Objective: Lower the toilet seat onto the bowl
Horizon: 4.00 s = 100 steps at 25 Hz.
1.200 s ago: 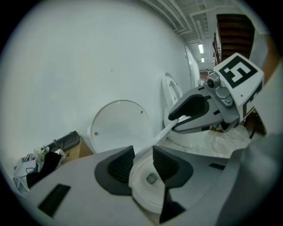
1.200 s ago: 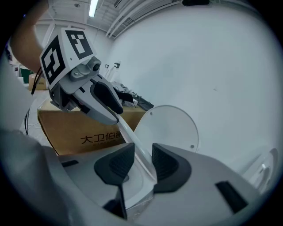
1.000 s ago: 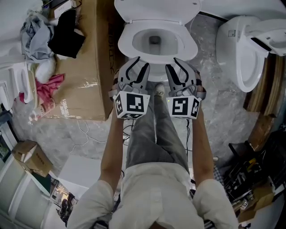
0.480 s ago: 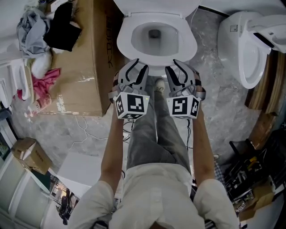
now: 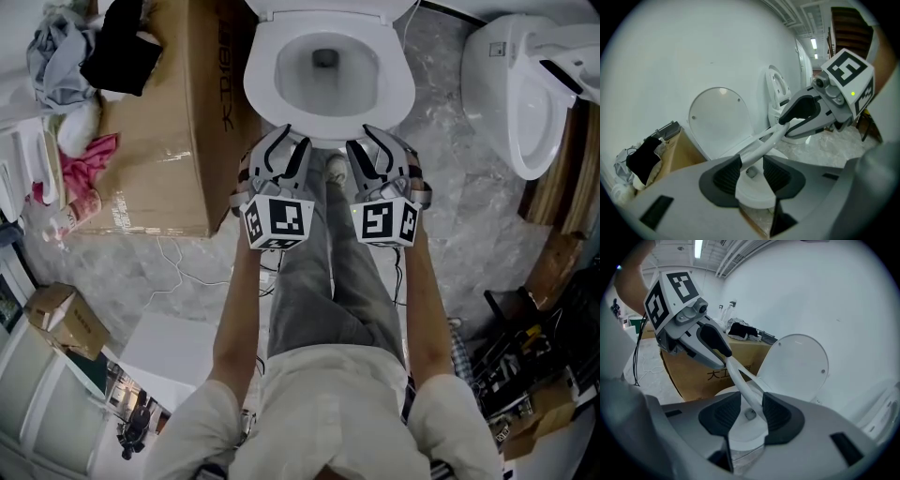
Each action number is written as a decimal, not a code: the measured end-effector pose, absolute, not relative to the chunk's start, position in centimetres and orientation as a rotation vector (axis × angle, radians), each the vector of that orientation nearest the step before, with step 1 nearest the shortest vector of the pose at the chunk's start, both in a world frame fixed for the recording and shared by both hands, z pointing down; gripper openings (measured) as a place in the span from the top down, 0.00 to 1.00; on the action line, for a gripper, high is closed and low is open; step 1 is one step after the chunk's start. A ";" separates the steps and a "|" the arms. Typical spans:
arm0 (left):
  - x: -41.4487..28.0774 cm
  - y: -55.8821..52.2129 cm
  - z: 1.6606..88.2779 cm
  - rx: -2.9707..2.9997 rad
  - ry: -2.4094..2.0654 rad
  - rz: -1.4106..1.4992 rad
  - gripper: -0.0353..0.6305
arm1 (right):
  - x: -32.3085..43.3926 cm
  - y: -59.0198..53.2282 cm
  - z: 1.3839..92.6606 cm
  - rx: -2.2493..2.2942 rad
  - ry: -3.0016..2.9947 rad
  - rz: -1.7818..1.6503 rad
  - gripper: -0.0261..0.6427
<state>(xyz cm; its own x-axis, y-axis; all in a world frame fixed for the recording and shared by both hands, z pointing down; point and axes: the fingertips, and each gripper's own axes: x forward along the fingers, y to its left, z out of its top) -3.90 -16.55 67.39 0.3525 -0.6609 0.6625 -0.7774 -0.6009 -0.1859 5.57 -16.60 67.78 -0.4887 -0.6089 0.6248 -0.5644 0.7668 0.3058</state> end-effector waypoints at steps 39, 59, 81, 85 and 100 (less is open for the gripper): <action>-3.6 -8.7 81.3 2.311 -1.089 1.276 0.67 | 6.0 -9.1 82.9 0.614 -2.071 0.121 0.64; -3.4 -7.3 87.5 2.227 -1.003 1.302 0.67 | 6.2 -7.6 89.4 0.529 -1.977 0.101 0.62; -3.3 -7.0 92.9 2.153 -0.958 1.327 0.69 | 6.5 -7.2 94.9 0.439 -1.906 0.068 0.60; -3.3 -7.0 93.4 2.142 -0.947 1.331 0.70 | 6.4 -7.4 95.5 0.425 -1.905 0.074 0.59; -3.5 -8.1 92.6 2.125 -0.976 1.283 0.70 | 7.8 -7.6 94.7 0.523 -1.933 0.190 0.71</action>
<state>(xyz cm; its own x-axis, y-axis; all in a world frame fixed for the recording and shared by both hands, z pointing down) -3.50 -8.08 92.60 0.3095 -0.3314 0.8913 -0.7707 -0.6365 0.0310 7.84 -7.64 94.71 -0.3299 -0.2709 0.9043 -0.4419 0.8908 0.1056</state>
